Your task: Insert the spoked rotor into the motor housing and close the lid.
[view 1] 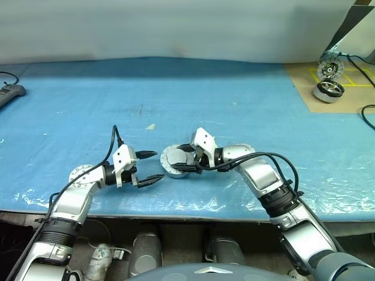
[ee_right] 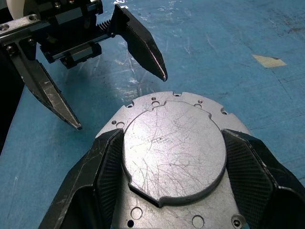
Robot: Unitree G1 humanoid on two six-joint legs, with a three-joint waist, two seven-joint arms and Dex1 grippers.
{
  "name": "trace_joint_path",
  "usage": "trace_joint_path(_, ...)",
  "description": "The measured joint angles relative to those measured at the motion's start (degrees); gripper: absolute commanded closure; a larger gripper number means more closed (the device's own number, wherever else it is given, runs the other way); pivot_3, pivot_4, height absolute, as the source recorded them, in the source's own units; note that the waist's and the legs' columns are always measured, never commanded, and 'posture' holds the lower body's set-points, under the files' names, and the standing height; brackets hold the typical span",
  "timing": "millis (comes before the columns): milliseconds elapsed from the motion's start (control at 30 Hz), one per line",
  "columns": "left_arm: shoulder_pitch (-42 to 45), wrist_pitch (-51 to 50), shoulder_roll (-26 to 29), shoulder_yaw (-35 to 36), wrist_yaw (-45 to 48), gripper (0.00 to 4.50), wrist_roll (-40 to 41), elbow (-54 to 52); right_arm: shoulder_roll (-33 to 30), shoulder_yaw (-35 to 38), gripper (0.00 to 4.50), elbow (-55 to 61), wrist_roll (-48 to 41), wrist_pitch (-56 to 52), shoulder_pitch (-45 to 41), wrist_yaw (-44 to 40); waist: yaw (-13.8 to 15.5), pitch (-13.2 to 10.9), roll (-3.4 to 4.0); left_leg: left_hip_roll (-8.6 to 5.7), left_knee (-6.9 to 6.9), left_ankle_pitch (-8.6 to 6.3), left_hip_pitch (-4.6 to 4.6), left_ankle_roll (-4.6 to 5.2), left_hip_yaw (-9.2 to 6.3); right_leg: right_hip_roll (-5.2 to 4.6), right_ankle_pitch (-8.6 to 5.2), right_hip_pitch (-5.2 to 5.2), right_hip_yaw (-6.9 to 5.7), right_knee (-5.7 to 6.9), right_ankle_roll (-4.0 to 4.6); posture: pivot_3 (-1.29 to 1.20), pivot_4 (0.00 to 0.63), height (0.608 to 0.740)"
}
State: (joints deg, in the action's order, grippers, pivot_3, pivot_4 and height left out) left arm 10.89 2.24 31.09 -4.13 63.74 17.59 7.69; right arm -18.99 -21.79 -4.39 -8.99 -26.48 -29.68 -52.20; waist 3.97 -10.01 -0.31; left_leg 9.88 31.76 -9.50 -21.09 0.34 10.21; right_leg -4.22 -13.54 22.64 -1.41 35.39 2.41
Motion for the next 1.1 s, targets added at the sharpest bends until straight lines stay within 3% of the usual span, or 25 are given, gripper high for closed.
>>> trace_joint_path(500, 1.0, 0.0, -0.7, -0.1, 0.2, 0.34, 0.0, 0.6, -1.1, 0.6, 1.57, 0.6, -0.6, 0.6, 1.6, -1.3, 0.2, 0.1, -0.04, -0.05, -0.32, 0.00, -0.02, 0.00, 0.00, -0.01, 0.17, -0.05, -0.01, -0.37, 0.30, 0.00, 0.150, 0.740)
trace_joint_path(700, 2.0, 0.0, -1.1, -0.1, 0.5, 0.34, 0.0, 0.8, -1.0, -1.3, 1.57, -2.5, 1.6, 7.6, 1.6, 0.9, 0.1, 0.5, -0.03, -0.07, -0.49, 0.00, 0.16, 0.00, 0.02, 0.00, 0.19, -0.22, -0.03, -0.55, 0.33, 0.00, 0.150, 0.740)
trace_joint_path(767, 2.0, 0.0, -1.3, -0.3, 0.5, 0.34, -0.1, 0.8, -0.8, -0.9, 1.57, -2.5, 1.6, 7.5, 1.8, 1.5, 0.1, 0.5, 0.00, -0.07, -0.49, 0.00, 0.28, 0.00, 0.01, 0.00, -0.01, -0.33, -0.03, -0.55, -0.02, 0.00, 0.150, 0.740)
trace_joint_path(1100, 3.8, 3.6, -4.4, -0.5, -2.4, 0.34, -3.3, 5.1, -1.9, 0.0, 1.57, -1.2, 1.1, 3.9, 2.0, 0.3, 1.1, 0.6, 0.02, -0.12, -0.50, -0.01, 0.30, 0.01, 0.00, -0.05, -0.03, -0.50, 0.00, -0.68, -0.06, 0.00, 0.150, 0.740)
